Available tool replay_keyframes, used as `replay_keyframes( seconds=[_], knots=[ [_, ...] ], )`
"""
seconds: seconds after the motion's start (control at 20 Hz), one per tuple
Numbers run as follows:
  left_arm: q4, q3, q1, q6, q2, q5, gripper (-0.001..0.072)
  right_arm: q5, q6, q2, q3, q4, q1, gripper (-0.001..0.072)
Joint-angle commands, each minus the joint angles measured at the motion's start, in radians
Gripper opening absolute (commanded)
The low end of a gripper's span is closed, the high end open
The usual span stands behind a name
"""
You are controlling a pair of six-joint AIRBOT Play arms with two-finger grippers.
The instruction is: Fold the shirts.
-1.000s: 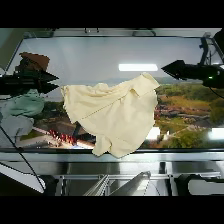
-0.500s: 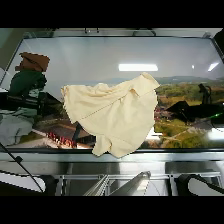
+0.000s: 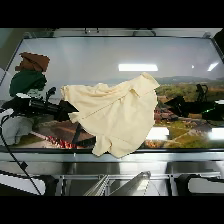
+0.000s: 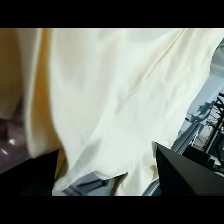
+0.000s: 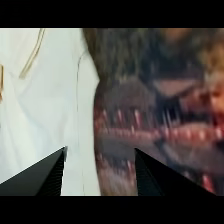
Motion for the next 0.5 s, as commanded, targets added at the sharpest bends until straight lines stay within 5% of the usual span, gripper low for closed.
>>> replay_keyframes(
  seconds=[0.0, 0.35, 0.45],
  knots=[
    [0.009, -0.006, -0.032, 0.004, -0.001, 0.061, 0.0636, -0.009, 0.021, -0.136, 0.128, 0.015, 0.008, 0.0476],
    [-0.007, -0.006, -0.032, 0.004, -0.002, 0.080, 0.0634, -0.021, 0.131, -0.268, 0.271, 0.010, 0.181, 0.0435],
    [-0.049, -0.005, -0.032, 0.021, -0.001, 0.079, 0.0501, -0.039, 0.164, -0.299, 0.318, 0.006, 0.221, 0.0422]
  ],
)
